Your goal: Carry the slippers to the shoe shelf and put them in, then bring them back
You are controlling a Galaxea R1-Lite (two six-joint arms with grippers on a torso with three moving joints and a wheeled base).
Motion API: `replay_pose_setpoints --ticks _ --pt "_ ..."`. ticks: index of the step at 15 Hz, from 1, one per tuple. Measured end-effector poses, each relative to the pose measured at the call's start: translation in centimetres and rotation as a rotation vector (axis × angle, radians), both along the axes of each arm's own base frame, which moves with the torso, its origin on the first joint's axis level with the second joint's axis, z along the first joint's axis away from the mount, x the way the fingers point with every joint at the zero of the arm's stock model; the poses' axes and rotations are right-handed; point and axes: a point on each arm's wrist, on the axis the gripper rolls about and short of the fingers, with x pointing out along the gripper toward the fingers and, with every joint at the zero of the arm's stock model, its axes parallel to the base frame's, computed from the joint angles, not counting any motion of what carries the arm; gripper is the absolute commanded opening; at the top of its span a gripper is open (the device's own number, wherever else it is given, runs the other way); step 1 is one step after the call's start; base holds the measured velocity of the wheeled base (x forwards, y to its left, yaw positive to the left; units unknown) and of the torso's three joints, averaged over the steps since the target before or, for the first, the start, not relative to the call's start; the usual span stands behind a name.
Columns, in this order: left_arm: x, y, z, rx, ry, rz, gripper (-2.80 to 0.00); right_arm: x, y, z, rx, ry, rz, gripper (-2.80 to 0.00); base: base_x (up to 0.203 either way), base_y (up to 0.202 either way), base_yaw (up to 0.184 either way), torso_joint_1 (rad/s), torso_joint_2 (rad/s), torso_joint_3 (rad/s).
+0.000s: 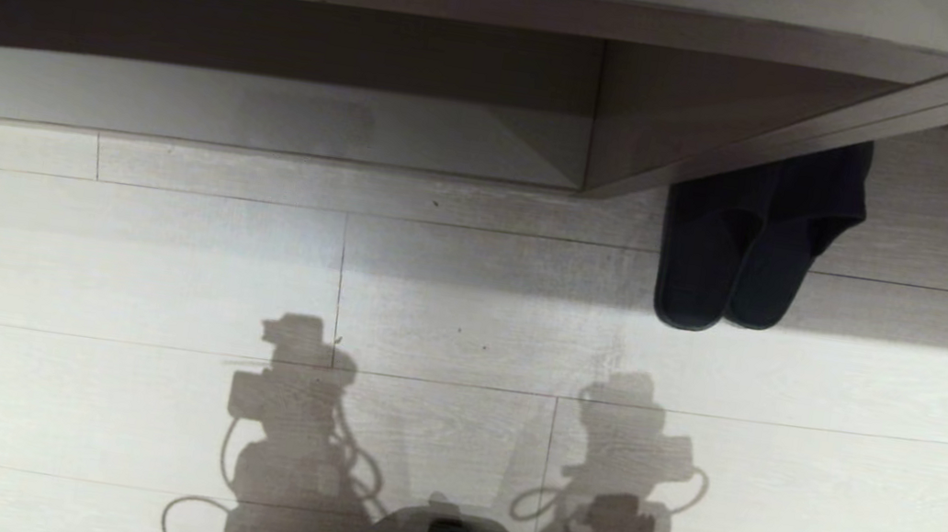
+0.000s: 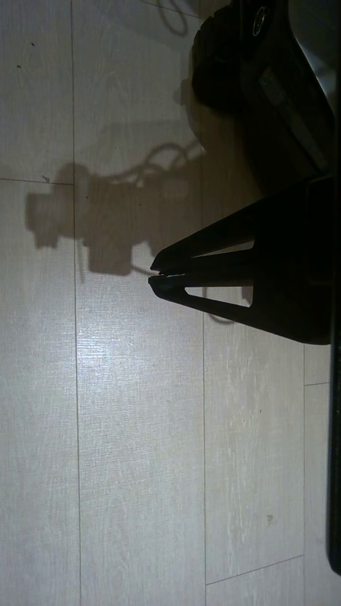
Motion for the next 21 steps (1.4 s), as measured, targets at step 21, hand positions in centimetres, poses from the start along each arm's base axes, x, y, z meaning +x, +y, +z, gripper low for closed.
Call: replay_pose_setpoints --ticks 21 --pt "0.0 0.0 0.0 -0.005 0.0 0.001 -2.8 -0.02 0.0 -0.01 0.013 -0.002 -0.001 -2.8 0.0 0.0 0.0 0.001 0.0 0.139"
